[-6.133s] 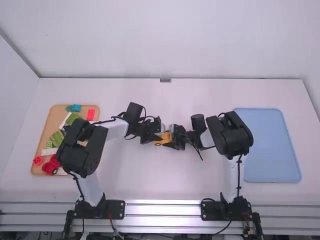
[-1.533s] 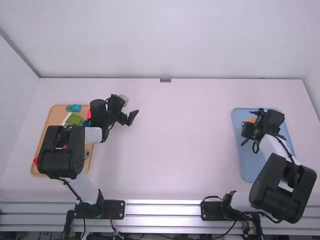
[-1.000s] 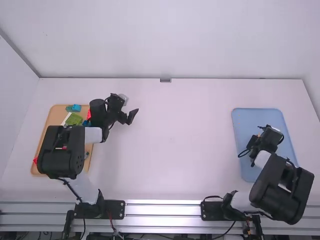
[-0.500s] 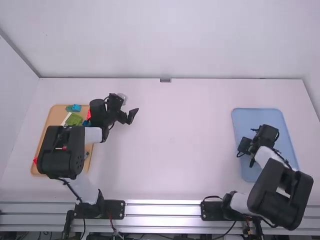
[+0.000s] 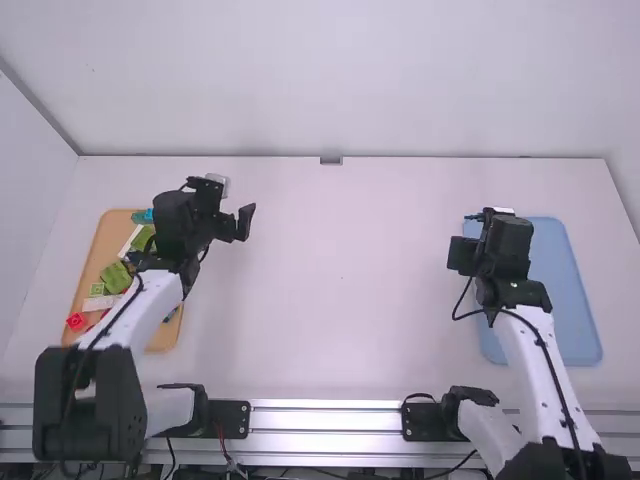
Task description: Assemble lego blocks to make yellow taxi
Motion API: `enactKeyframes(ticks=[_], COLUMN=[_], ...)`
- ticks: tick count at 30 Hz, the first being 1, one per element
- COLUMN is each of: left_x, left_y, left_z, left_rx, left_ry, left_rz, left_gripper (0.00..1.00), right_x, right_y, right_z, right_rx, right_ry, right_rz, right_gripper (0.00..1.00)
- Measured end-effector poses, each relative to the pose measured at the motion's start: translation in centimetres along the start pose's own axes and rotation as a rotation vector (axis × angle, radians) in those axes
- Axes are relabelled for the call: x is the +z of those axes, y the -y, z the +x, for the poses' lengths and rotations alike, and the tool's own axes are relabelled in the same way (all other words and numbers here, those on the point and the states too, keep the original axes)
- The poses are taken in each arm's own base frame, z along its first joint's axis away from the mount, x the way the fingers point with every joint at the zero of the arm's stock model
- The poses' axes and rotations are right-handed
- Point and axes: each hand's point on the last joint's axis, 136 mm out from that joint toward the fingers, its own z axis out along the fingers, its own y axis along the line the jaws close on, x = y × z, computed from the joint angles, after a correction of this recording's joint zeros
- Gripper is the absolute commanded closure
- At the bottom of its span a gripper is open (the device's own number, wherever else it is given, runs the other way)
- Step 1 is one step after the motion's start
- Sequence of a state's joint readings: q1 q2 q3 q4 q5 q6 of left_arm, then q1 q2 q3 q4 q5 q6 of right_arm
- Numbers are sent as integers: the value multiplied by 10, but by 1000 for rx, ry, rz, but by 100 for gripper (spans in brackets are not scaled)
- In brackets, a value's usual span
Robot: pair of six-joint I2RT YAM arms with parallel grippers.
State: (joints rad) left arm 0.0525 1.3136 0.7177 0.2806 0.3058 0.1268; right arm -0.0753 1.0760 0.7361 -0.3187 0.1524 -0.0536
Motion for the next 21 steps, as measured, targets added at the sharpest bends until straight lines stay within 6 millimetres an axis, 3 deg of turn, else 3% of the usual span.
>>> enactKeyframes(ticks=[6, 12, 16, 21], left_x=[-58, -94, -98, -100], left_y=[2, 9, 19, 16], left_z=[-44, -63, -53, -19], left_rx=[32, 49, 28, -39], left_ry=[104, 169, 148, 94], left_rz=[-79, -100, -91, -134], left_gripper=[1, 4, 9, 17], right_x=[-31, -49, -55, -59], right_y=[-45, -73, -65, -49], right_z=[-20, -27, -37, -37], right_rx=[-90, -135, -80, -10], right_ry=[119, 177, 235, 307], right_rz=[-113, -195, -197, -193], right_gripper=[2, 4, 9, 17])
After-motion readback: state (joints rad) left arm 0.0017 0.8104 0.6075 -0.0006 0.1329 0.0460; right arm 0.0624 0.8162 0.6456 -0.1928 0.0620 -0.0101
